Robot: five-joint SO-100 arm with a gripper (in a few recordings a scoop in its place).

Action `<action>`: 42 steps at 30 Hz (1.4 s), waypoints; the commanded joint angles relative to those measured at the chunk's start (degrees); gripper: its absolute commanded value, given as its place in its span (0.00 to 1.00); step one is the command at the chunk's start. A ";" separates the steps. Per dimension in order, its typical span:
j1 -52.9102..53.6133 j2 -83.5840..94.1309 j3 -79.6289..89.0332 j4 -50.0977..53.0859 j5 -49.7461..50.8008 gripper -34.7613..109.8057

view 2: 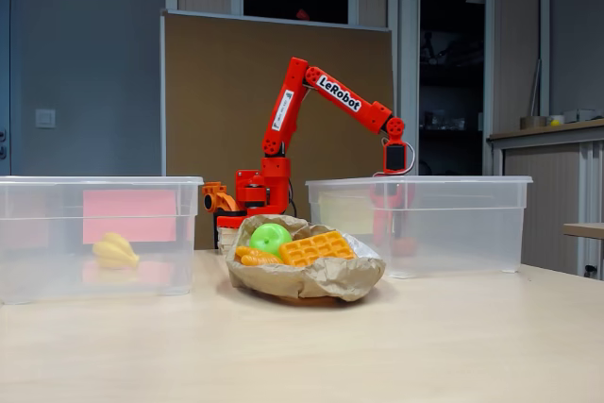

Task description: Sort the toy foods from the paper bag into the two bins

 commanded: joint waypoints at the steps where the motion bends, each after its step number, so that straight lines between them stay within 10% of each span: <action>1: 0.53 4.39 -4.57 9.23 -1.93 0.48; 17: 12.57 8.70 -41.75 41.48 -27.95 0.49; 26: 31.20 23.55 -32.61 39.64 -61.70 0.50; 42: 61.52 33.13 1.05 22.32 -85.87 0.51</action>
